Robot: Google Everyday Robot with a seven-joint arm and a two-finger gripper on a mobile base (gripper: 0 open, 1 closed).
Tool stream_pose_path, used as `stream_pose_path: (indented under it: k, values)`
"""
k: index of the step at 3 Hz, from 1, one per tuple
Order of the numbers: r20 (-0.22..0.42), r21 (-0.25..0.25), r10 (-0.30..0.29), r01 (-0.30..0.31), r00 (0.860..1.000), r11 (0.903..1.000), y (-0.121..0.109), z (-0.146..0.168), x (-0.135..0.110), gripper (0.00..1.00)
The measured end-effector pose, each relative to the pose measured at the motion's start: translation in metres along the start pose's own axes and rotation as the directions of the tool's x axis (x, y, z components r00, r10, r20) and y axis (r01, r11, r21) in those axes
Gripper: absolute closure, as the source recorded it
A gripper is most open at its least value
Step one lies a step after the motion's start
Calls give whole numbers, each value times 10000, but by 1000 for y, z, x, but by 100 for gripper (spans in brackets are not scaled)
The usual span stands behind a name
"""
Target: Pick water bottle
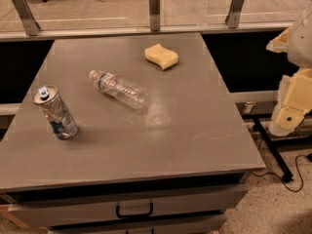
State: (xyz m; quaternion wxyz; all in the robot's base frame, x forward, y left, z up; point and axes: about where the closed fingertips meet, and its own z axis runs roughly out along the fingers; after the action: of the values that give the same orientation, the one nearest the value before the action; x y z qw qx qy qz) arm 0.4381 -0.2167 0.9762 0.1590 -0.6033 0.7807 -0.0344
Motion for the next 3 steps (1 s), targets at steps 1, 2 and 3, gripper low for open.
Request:
stream_pose_path:
  k: [1, 2, 3]
  values:
    - [2, 2, 1, -1, 10000, 10000, 0, 0, 0, 0]
    - [971, -39, 642, -642, 9932, 9979, -23, -1, -24, 0]
    - [2194, -733, 2005, -1888, 9548, 9793, -67, 7, -72, 0]
